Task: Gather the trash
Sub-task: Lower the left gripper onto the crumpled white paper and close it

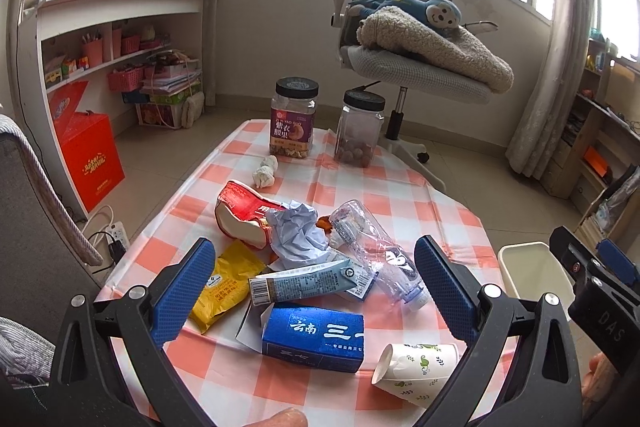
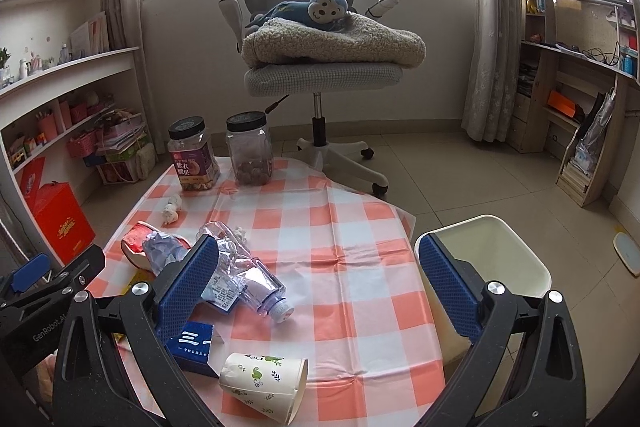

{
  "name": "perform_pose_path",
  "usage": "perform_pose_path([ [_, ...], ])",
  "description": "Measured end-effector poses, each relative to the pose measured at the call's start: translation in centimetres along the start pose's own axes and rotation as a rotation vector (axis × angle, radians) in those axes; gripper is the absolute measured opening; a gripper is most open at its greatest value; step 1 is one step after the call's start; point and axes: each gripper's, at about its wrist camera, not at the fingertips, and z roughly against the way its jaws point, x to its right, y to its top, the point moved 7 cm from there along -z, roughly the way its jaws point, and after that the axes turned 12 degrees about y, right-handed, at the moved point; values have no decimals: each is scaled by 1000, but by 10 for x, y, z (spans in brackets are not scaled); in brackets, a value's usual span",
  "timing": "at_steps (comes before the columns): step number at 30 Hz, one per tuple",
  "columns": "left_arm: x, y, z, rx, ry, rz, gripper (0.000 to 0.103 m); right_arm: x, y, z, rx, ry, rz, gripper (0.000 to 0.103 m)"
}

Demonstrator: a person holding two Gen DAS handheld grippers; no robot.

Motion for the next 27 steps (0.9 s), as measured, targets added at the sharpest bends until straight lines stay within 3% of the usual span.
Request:
perform_pose_path([
  [4, -4, 8, -25, -110, -30, 1, 97, 7, 1, -24, -114, 30, -32, 96],
  [7, -2, 5, -55, -250, -70, -2, 97, 10, -2, -43, -215, 45, -23, 96],
  [10, -4, 2, -84, -349, -51, -23, 97, 17, -6, -60, -311, 57, -12, 96],
  [14, 4, -3, -113, -459, -36, -164, 97, 29, -15, -75, -364, 41, 14, 96],
  [17, 4, -3, -127, -480, 7, -273, 97, 41, -29, -87, -407, 33, -7, 96],
  [20, -1, -1, -147, -557, -11, -178, 97, 45, -35, -99, -443, 63, -63, 96],
  [24, -1, 5, -172, -549, 13, -94, 97, 46, -32, -107, -425, 44, -62, 96],
  [27, 0, 3, -191, -608, 19, -7, 97, 45, -34, -116, -437, 53, -57, 96],
])
